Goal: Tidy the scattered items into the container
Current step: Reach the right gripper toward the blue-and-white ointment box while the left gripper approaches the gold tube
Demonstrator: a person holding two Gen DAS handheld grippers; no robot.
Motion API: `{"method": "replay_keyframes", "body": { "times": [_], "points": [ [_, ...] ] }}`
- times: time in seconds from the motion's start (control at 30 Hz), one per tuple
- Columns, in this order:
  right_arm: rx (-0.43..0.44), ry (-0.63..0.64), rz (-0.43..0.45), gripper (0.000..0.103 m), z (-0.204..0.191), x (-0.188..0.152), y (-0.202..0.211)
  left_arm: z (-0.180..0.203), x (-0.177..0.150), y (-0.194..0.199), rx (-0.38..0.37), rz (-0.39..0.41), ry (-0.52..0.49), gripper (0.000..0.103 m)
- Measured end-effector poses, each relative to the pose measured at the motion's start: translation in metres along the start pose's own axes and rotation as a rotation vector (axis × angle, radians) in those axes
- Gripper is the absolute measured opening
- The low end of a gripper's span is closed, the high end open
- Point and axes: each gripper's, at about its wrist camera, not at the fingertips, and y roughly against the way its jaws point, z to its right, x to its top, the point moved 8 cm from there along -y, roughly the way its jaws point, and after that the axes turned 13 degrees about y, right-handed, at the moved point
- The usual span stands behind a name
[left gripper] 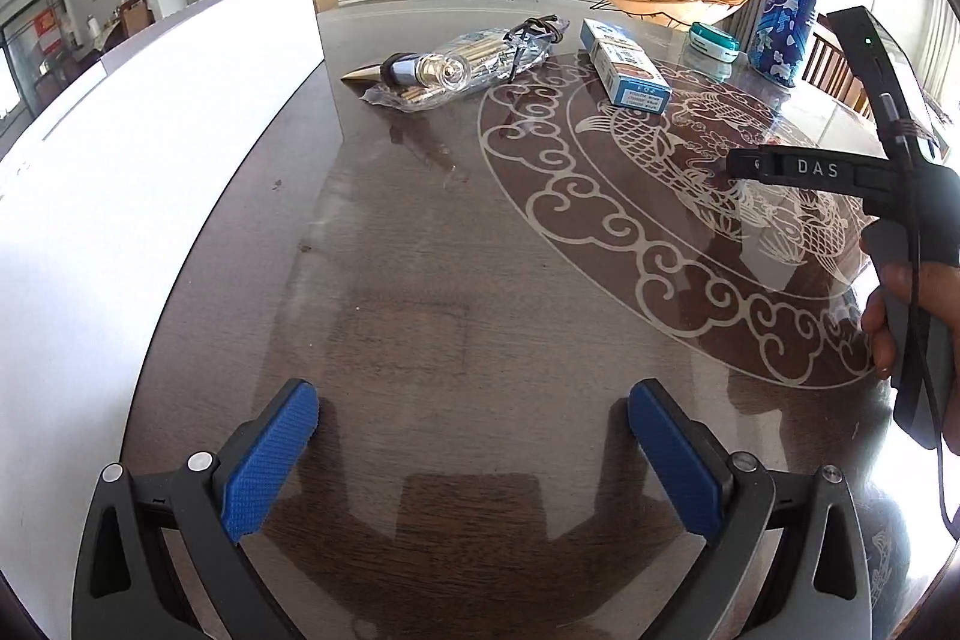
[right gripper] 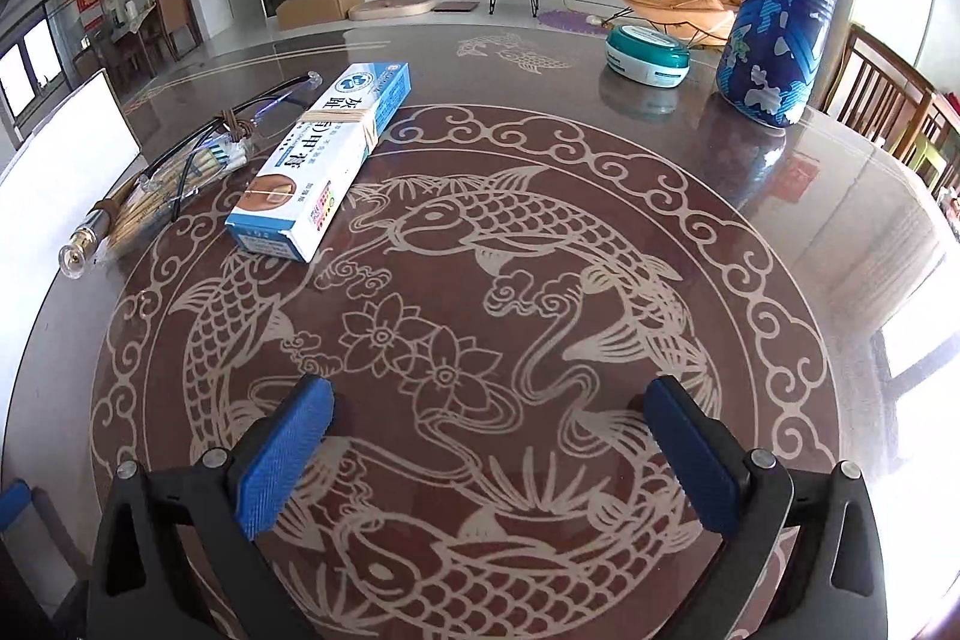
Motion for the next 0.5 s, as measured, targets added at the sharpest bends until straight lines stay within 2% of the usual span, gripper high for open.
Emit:
{"method": "replay_keyframes", "body": {
  "times": [0.5],
  "points": [
    [0.005, 0.012, 0.003, 0.103, 0.0005, -0.0029, 0.0006, -0.0007, -0.0008, 0.0001, 0.027, -0.003, 0.037, 0.103]
  ]
}}
